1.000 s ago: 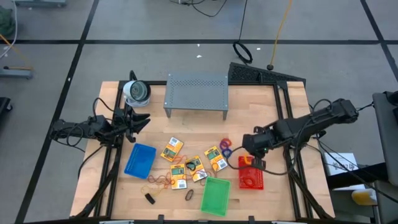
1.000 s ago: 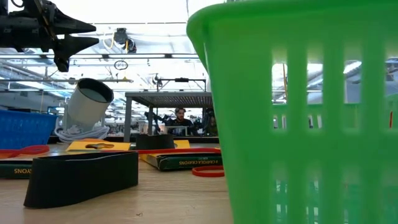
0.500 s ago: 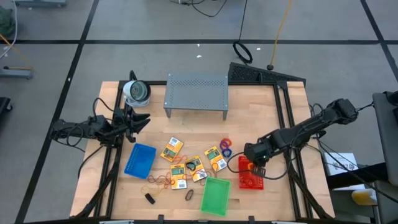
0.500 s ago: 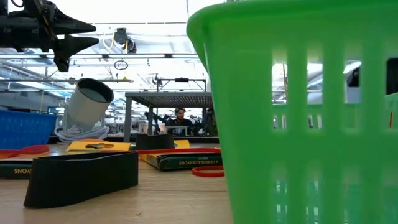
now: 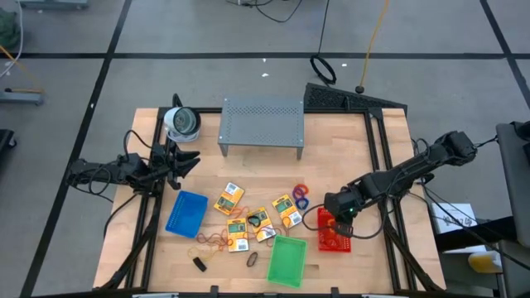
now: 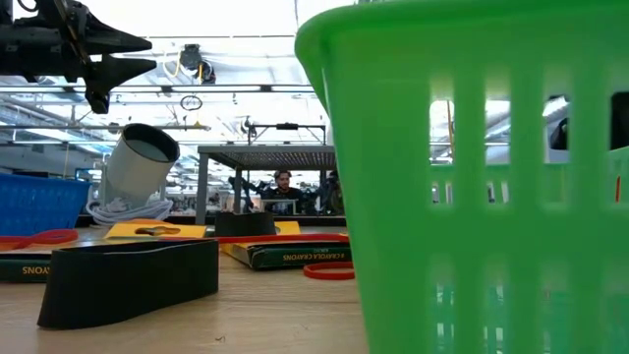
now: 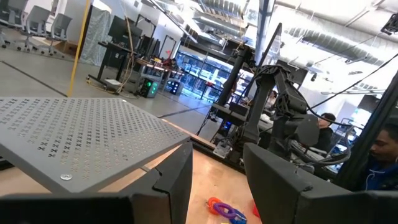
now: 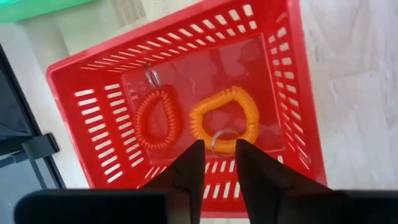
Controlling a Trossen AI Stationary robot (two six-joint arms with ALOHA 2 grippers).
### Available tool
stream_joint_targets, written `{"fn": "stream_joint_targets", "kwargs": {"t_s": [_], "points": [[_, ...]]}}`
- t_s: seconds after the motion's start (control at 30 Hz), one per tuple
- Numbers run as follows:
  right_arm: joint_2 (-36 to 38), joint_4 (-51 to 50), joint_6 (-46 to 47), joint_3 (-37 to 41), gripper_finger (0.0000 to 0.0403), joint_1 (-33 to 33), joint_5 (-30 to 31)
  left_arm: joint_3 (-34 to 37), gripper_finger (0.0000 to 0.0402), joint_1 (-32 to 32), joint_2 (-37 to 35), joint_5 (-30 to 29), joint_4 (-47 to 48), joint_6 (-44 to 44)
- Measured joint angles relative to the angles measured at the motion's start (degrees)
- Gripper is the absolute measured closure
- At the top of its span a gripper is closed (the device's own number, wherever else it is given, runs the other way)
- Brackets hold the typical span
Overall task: Pick & Place Office Desk Supplies
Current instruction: Put the black rubber band into the blue bin
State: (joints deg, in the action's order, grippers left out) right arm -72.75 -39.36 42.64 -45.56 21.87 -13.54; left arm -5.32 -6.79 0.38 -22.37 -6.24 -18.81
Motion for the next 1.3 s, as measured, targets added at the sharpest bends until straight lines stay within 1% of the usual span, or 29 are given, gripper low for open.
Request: {"fn": "stream_joint_targets", "kwargs": {"t_s": [0.17,0.33,0.47,0.6,0.7,0.83,0.97,1.1,1.3], "points": [[0.0,1.9,-2.2,0.0,0.0304,0.0,0.0,0.0,0.0250,0.0,0.0,0.0,0.1,0.0],[1.5,6.3,-5.5,0.0,0.0303,0.0,-0.1,0.0,0.0250,0.0,0.0,0.5,0.6,0.0],[4.9,9.8,-7.8,0.0,0.0303,0.0,0.0,0.0,0.0250,0.0,0.0,4.1,0.5,0.4],[9.3,15.0,-11.7,0.0,0.0303,-0.2,0.4,0.0,0.0250,0.0,0.0,4.4,0.5,0.6],[12.9,20.4,-16.7,0.0,0.0303,-0.4,4.3,0.0,0.0250,0.0,0.0,4.8,0.6,0.9],[17.1,27.5,-24.0,0.0,0.0303,-0.4,11.5,0.0,0.0250,0.0,0.0,8.2,0.6,1.1],[19.4,34.3,-33.2,0.0,0.0303,-0.4,18.0,0.0,0.0250,0.0,0.0,10.7,0.5,1.5],[18.9,40.8,-42.1,0.0,0.0303,-0.5,22.5,0.0,0.0250,0.0,0.0,11.6,0.6,1.6],[14.7,50.9,-55.1,0.0,0.0303,-0.6,27.9,-0.1,0.0250,0.0,2.4,16.3,-1.5,1.0]]}}
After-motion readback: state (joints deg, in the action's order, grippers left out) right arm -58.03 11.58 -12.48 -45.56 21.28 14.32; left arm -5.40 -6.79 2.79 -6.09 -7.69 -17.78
